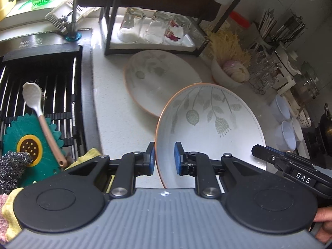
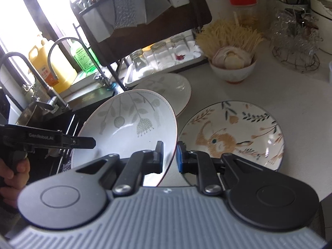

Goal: Organize plates and bowls
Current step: 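Carry the bowl with the left gripper and lower it onto the floral plate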

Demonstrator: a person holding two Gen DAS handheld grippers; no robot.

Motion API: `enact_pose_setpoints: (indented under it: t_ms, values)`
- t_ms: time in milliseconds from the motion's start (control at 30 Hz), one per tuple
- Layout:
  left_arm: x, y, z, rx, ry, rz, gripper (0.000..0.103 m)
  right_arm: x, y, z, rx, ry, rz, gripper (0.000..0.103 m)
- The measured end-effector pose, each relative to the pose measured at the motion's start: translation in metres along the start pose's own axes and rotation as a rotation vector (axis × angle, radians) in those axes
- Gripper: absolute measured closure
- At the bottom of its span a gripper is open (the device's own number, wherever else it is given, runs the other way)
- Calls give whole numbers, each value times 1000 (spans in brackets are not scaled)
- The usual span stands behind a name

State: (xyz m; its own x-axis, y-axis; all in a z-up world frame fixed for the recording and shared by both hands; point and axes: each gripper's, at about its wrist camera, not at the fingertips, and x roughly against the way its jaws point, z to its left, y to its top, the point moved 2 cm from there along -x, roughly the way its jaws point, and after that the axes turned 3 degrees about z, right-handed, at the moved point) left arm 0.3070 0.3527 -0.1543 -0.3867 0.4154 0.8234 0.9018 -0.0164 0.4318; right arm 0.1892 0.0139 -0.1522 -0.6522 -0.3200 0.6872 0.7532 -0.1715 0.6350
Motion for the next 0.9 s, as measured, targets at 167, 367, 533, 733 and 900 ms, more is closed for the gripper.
enact_pose_setpoints:
  t_ms: [167,367,533,733,900]
  values:
    - [-10,9,-32,9,-19,-2,81,13,11,-26,3,-8,-30,87]
    - [-28,18,-71,-7,13,-11,81,16,27,-63,8,5,-37,87]
    - [-49,17,-89,21,27,21,81,15,34,-86,27,6,-35,87]
    - [-76,12,-115,-6,74,71,81,8,35,-115,29,7,-27,87]
    - [-96,11,-126,-1,111,104,81,2,33,-132,29,7,-23,87]
